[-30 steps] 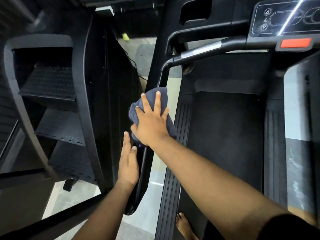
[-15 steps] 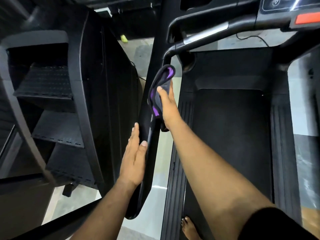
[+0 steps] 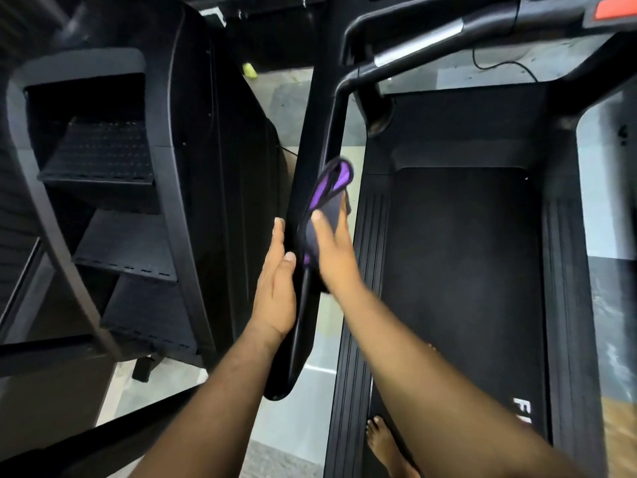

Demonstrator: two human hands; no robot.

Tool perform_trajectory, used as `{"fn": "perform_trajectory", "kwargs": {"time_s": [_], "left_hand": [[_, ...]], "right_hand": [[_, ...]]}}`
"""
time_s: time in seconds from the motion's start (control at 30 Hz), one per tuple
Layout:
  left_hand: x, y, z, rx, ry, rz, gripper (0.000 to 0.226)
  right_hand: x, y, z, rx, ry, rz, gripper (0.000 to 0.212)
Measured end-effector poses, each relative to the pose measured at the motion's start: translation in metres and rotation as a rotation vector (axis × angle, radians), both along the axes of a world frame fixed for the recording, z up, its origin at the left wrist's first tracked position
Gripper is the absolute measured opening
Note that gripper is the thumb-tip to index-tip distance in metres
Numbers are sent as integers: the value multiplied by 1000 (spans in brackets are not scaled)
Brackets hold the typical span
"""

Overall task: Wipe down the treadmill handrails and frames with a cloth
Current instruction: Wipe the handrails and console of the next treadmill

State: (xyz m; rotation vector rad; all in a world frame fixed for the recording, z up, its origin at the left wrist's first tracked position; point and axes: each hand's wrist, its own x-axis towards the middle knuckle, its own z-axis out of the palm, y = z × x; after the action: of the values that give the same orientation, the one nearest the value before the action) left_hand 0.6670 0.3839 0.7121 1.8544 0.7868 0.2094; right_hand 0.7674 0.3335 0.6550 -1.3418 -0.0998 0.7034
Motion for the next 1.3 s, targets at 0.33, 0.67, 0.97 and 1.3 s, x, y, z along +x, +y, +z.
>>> {"fn": "perform_trajectory", "kwargs": {"time_s": [0.33, 0.67, 0.97, 1.3], "left_hand": [[-65, -26, -3, 25, 98, 34, 71], [-93, -38, 1, -32, 104, 45, 57], [-92, -34, -10, 62, 62, -5, 69], [-87, -38, -6, 166, 98, -31, 74]], "right_hand": [[7, 1, 61, -566, -689, 257, 72], [-50, -11, 37, -676, -868, 356, 64], [-110, -51, 8, 52, -72, 62, 82], [-73, -31, -16, 81, 179, -41, 88]]}}
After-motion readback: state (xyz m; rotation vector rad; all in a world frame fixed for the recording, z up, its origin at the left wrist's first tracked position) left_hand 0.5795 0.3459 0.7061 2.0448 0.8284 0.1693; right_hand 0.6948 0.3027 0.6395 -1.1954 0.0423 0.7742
